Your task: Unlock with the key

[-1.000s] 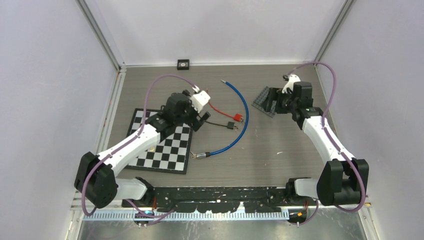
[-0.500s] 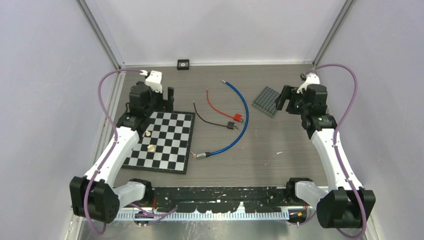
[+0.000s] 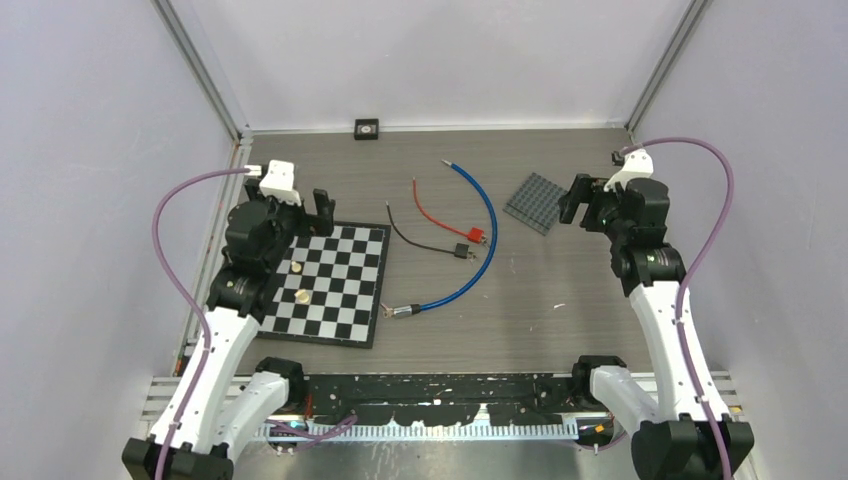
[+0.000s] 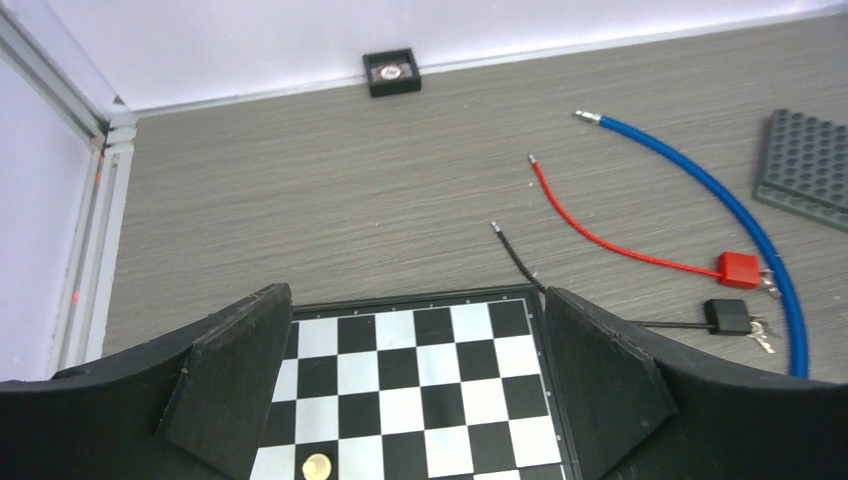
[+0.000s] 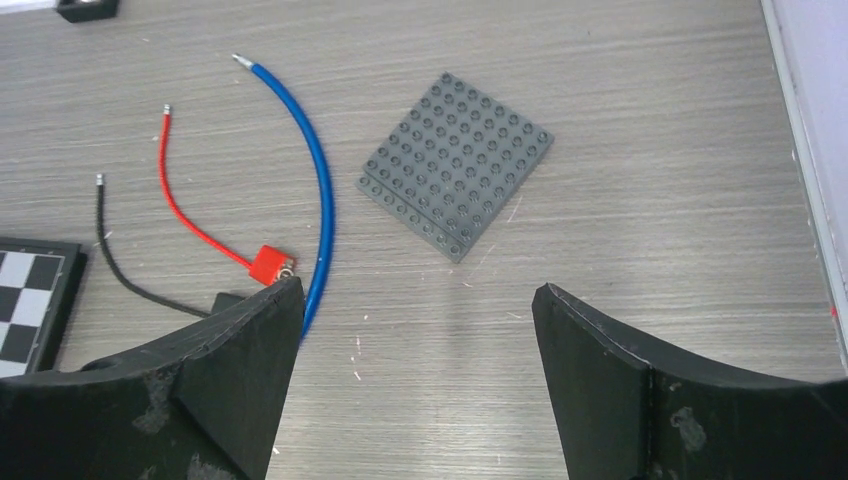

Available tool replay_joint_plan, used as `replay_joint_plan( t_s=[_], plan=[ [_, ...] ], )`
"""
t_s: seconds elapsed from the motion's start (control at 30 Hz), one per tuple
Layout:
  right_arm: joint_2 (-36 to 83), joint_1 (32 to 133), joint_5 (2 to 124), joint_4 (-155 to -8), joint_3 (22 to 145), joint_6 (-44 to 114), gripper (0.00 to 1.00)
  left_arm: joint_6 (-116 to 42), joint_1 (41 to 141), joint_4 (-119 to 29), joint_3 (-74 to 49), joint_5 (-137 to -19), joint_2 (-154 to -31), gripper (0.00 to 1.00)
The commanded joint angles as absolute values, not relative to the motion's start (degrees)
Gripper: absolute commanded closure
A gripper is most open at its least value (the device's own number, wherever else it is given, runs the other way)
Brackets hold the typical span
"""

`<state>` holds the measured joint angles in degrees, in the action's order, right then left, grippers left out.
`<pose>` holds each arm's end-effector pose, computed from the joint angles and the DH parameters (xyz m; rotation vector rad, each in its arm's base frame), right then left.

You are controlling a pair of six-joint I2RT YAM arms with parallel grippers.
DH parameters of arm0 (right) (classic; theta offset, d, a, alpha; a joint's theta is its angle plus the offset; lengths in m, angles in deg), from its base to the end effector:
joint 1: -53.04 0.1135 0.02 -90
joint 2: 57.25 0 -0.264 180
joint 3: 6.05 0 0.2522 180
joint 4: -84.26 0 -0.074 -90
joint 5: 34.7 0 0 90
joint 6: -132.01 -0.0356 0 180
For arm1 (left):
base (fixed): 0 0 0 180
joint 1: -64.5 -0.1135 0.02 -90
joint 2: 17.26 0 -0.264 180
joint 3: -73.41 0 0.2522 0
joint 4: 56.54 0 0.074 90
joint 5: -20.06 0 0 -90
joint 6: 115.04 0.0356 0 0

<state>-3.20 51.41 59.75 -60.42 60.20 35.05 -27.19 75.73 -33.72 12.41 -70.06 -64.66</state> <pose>0.2122 -0.0033 0.3375 0.0974 1.9732 0.1373 0.1909 -0.0380 0.3496 0.1389 1.7293 -0.1737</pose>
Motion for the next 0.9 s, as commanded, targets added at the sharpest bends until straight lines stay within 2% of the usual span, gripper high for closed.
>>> replay_joint_plan(
  t_s=[0.0, 0.43, 0.87],
  plan=[
    [-8.54, 51.16, 64.37, -60.97, 60.18, 38.0, 0.11, -28.13, 75.49, -33.05, 13.07, -74.47, -60.0, 0.0],
    [-15.53, 51.19, 63.69, -59.94, 56.71, 37.62, 0.11, -25.82, 75.42, -34.17, 17.1, -73.59, -56.15, 0.0],
    [-15.73, 51.23, 64.61, -58.13, 57.42, 40.13, 0.1, -25.46, 74.5, -31.81, 16.97, -80.83, -58.55, 0.0]
  ],
)
